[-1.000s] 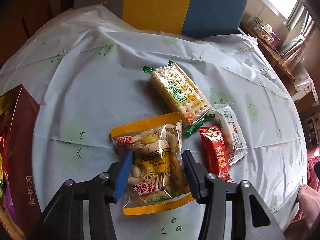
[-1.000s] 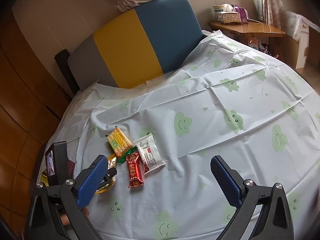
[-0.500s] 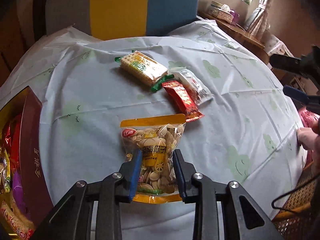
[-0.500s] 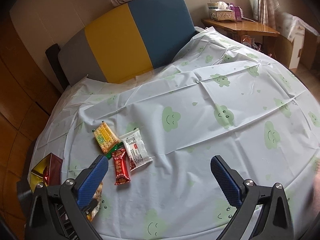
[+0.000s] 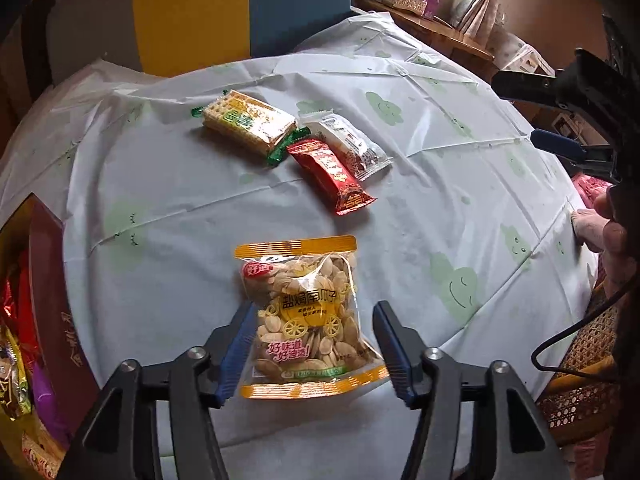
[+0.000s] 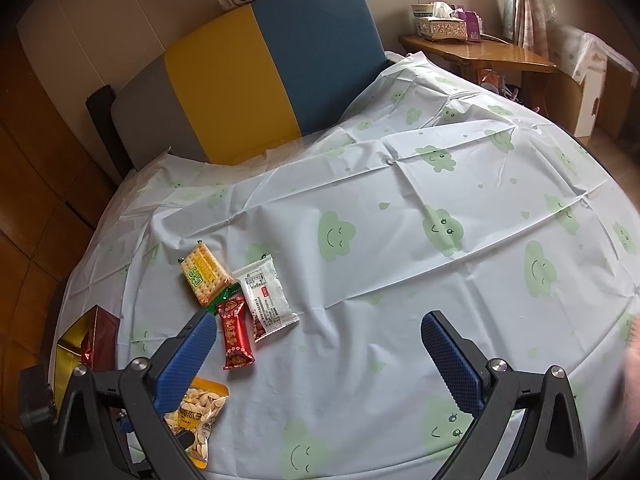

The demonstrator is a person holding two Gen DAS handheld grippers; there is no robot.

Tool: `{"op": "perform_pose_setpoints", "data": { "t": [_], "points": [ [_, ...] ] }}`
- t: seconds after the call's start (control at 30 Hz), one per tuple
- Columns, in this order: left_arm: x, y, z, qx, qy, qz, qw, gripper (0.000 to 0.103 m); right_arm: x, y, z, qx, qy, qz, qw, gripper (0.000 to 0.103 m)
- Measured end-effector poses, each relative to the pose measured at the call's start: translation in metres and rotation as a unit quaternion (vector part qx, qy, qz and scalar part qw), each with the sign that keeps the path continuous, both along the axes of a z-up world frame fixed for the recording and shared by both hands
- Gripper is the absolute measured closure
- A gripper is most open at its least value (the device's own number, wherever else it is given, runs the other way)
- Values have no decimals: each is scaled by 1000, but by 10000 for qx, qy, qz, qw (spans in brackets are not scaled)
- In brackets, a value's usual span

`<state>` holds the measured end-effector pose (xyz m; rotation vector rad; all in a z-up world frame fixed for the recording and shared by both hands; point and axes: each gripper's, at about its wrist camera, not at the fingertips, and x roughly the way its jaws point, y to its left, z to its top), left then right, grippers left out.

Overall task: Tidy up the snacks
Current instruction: 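Lift the nut bag with the left tool while the right tool grasps the white packet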

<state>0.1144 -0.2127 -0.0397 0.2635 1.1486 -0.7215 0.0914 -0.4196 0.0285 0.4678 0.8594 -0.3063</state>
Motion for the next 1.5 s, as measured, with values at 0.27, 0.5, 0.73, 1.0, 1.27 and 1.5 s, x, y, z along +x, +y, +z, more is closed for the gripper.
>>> {"op": "perform_pose_setpoints", "data": {
  "t": [0.27, 0.5, 0.73, 1.0, 1.27, 1.5],
  "points": [
    [20, -14, -20, 210, 255, 207, 9992, 35, 1, 1, 0, 7, 1, 35, 10000, 0],
    [0, -6, -23, 222, -249, 165, 9993, 58, 3, 2, -1, -14, 20, 50, 10000, 0],
    [-46, 9, -17, 108, -826, 28, 9965, 63, 5, 7, -4, -143, 112, 163, 9997, 0],
    [-72, 27, -23, -128, -1427, -44, 9897, 62, 13, 22, -15, -227, 319, 595, 9975, 6],
    [-71, 36, -26, -476, -1359, 36, 9896, 61, 23, 46, -37, -203, 751, 1177, 9900, 19],
    [-72, 43, -25, -693, -1338, 15, 9886, 62, 46, 76, -49, -336, 1192, 1680, 9780, 20]
  ]
}}
